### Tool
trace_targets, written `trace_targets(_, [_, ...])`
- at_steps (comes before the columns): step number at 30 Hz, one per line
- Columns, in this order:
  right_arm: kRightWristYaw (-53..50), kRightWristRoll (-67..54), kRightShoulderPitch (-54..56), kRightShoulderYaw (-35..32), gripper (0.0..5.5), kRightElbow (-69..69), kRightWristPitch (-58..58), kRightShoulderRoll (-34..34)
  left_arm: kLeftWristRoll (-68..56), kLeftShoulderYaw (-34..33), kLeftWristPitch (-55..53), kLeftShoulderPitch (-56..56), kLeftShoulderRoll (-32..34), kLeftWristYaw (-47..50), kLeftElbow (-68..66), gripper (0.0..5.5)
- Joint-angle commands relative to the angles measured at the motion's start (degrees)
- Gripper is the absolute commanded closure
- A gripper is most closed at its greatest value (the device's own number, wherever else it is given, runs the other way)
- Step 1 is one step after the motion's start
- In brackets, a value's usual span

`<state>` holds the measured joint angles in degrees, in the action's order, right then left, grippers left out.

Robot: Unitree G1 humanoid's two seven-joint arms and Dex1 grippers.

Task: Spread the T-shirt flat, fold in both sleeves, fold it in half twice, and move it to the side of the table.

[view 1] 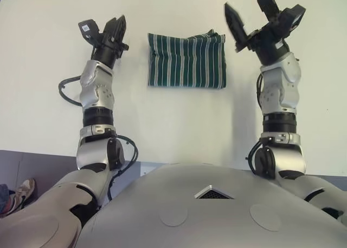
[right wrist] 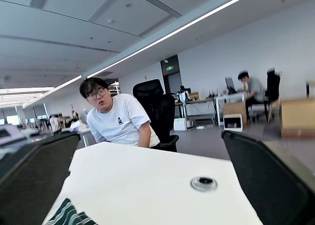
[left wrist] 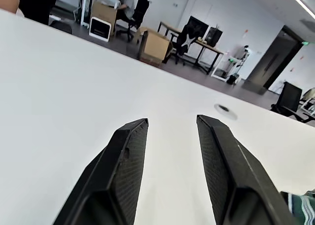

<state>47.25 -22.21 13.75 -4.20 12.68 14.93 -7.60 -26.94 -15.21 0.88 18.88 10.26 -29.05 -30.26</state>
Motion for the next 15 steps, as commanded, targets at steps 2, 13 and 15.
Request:
trace_targets(2, [-4.3,18.7,-0.3,8.8,0.13,1.6,15.0,-1.6,2.1,-0.1,4.1,0.1,-0.5,0.2,-0.9,3.69])
trace_targets(13, [-31.4,45.0,10.0,17.5,0.13,27.0,15.9,-0.9,5.8,0.9,9.5,1.5,-0.9,0.7,-5.7,3.69])
trace_targets(15, [-36.1,48.4,11.2,19.4,0.13,31.5,13.5,-0.5,6.1,0.9,9.9,1.6,-1.0,0.7,-6.2,3.69])
